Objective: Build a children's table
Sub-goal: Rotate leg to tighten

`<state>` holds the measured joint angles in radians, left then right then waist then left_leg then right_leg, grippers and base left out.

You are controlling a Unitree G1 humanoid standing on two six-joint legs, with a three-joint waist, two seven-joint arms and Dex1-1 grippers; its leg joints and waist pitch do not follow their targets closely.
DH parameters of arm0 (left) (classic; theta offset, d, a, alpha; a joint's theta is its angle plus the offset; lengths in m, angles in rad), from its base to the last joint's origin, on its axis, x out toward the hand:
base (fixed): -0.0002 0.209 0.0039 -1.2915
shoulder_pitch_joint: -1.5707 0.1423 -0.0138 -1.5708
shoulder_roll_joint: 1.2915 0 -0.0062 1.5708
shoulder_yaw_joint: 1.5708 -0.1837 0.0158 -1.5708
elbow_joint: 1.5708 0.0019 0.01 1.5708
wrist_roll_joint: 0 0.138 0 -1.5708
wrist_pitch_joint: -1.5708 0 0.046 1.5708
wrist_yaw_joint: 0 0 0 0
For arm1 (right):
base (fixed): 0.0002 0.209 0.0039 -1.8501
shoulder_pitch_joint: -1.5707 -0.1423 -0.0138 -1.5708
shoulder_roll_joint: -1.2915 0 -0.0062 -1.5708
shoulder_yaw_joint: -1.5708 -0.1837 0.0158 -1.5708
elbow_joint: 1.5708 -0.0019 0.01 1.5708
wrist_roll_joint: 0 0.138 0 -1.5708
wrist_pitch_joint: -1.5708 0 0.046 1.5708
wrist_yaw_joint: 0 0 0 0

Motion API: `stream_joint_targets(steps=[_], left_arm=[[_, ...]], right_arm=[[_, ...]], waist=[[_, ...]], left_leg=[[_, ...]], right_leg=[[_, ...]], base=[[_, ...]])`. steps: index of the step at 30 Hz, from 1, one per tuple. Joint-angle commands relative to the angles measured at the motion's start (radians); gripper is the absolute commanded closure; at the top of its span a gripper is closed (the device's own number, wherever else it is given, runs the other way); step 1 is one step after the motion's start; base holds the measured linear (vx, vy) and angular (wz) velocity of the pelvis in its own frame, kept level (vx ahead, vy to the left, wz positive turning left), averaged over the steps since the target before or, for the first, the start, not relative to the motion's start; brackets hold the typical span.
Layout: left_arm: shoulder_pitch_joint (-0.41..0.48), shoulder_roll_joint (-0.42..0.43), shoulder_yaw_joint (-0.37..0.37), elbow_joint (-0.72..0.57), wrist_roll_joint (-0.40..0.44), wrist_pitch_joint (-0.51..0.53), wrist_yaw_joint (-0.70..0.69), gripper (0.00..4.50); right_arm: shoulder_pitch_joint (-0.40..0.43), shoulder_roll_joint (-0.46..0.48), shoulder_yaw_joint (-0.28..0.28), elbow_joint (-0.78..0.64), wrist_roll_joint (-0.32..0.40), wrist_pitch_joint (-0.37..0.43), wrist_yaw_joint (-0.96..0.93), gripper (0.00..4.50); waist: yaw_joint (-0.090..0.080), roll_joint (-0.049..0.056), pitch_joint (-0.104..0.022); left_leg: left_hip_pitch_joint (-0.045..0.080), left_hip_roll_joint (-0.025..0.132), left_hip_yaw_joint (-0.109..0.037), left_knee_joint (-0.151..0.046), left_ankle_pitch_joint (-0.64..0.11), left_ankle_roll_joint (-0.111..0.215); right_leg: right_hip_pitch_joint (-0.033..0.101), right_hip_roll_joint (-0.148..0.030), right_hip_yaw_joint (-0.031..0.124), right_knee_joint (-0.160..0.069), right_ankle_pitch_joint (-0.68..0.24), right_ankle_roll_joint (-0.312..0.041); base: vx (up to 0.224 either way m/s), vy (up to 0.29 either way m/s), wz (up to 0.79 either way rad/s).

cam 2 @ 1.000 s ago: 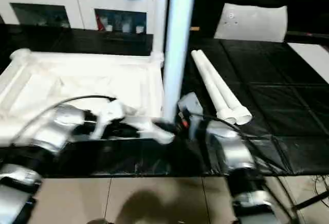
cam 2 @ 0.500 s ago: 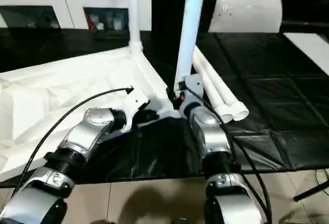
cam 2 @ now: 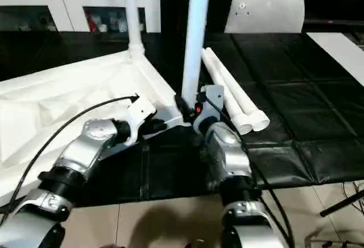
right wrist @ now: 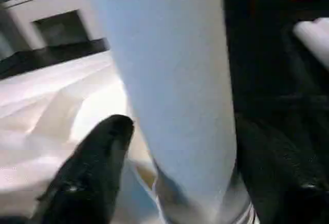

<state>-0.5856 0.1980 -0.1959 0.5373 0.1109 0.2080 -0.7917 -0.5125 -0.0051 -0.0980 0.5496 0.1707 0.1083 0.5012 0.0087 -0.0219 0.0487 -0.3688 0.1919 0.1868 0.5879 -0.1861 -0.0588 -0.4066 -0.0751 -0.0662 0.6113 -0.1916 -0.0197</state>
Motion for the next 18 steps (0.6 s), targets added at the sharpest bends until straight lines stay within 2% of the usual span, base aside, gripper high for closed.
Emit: stream_joint_targets(steps=[1,4,5,6,7,8,10,11,12,16,17,18], left_arm=[[-0.004,0.015,0.01,-0.008,-0.044,-0.085,-0.055,4.5],[0.005,0.069,-0.007,0.011,-0.06,-0.134,-0.154,4.5],[0.006,0.072,-0.008,0.011,-0.062,-0.136,-0.162,4.5],[0.008,0.077,-0.01,0.012,-0.066,-0.14,-0.176,4.5],[0.014,0.098,-0.02,0.012,-0.075,-0.158,-0.232,4.5],[0.014,0.098,-0.02,0.012,-0.075,-0.158,-0.232,4.5],[0.023,0.132,-0.039,0.009,-0.087,-0.181,-0.325,4.5],[0.023,0.132,-0.039,0.009,-0.087,-0.181,-0.325,4.5],[0.024,0.168,-0.062,0.017,-0.09,-0.212,-0.414,4.5],[-0.001,0.214,-0.089,0.073,-0.068,-0.275,-0.486,4.5],[-0.005,0.219,-0.092,0.079,-0.068,-0.28,-0.499,4.5],[-0.009,0.226,-0.097,0.082,-0.069,-0.281,-0.52,4.5]], right_arm=[[0.03,-0.041,0.081,-0.052,0.012,0.017,0.169,0.88],[0.072,-0.164,0.145,-0.106,0.011,0.02,0.353,0.7],[0.073,-0.17,0.145,-0.107,0.012,0.021,0.36,0.7],[0.073,-0.18,0.143,-0.108,0.015,0.026,0.37,0.48],[0.067,-0.21,0.138,-0.106,0.023,0.031,0.413,0.39],[0.067,-0.21,0.138,-0.106,0.023,0.031,0.413,0.34],[0.063,-0.259,0.146,-0.114,0.028,0.035,0.49,0.27],[0.063,-0.259,0.146,-0.114,0.028,0.035,0.49,0.27],[0.061,-0.308,0.169,-0.127,0.035,0.026,0.581,0.27],[0.051,-0.361,0.197,-0.123,0.042,-0.011,0.684,0.27],[0.049,-0.364,0.197,-0.122,0.045,-0.005,0.694,0.27],[0.043,-0.367,0.195,-0.116,0.053,0.006,0.711,0.27]], waist=[[0.009,-0.003,-0.066],[0.013,-0.006,-0.064],[0.014,-0.006,-0.065],[0.014,-0.006,-0.064],[0.013,-0.007,-0.064],[0.014,-0.008,-0.064],[0.014,-0.007,-0.064],[0.016,-0.008,-0.064],[0.019,-0.009,-0.065],[0.033,-0.009,-0.063],[0.036,-0.008,-0.062],[0.04,-0.011,-0.061]], left_leg=[[0.005,0.037,-0.012,-0.057,-0.109,0.104],[0.004,0.037,-0.012,-0.056,-0.114,0.113],[0.005,0.038,-0.012,-0.055,-0.116,0.113],[0.004,0.039,-0.013,-0.056,-0.122,0.112],[0.005,0.039,-0.012,-0.056,-0.127,0.106],[0.005,0.04,-0.013,-0.057,-0.129,0.101],[0.007,0.04,-0.013,-0.056,-0.133,0.096],[0.007,0.04,-0.012,-0.056,-0.128,0.098],[0.008,0.041,-0.012,-0.056,-0.124,0.104],[0.01,0.043,-0.008,-0.054,-0.119,0.112],[0.011,0.044,-0.007,-0.055,-0.124,0.109],[0.013,0.046,-0.008,-0.057,-0.146,0.091]], right_leg=[[0.066,-0.065,0.05,-0.063,-0.045,-0.241],[0.066,-0.065,0.049,-0.064,-0.058,-0.238],[0.066,-0.066,0.049,-0.063,-0.061,-0.239],[0.064,-0.066,0.049,-0.064,-0.073,-0.241],[0.063,-0.067,0.05,-0.064,-0.086,-0.244],[0.062,-0.068,0.049,-0.064,-0.1,-0.244],[0.06,-0.067,0.05,-0.065,-0.108,-0.245],[0.061,-0.067,0.05,-0.064,-0.102,-0.247],[0.06,-0.067,0.05,-0.062,-0.092,-0.249],[0.058,-0.065,0.049,-0.058,-0.072,-0.253],[0.056,-0.065,0.049,-0.06,-0.082,-0.251],[0.055,-0.066,0.048,-0.061,-0.121,-0.246]], base=[[0.0,0.0,0.0],[0.0,0.0,0.0],[0.0,0.0,0.0],[0.0,0.0,0.0],[0.0,0.0,0.0],[0.0,0.0,0.0],[0.0,0.0,0.0],[0.0,0.0,0.0],[0.0,0.0,0.0],[0.0,0.0,0.0],[0.0,0.0,0.0],[0.0,0.0,0.0]])
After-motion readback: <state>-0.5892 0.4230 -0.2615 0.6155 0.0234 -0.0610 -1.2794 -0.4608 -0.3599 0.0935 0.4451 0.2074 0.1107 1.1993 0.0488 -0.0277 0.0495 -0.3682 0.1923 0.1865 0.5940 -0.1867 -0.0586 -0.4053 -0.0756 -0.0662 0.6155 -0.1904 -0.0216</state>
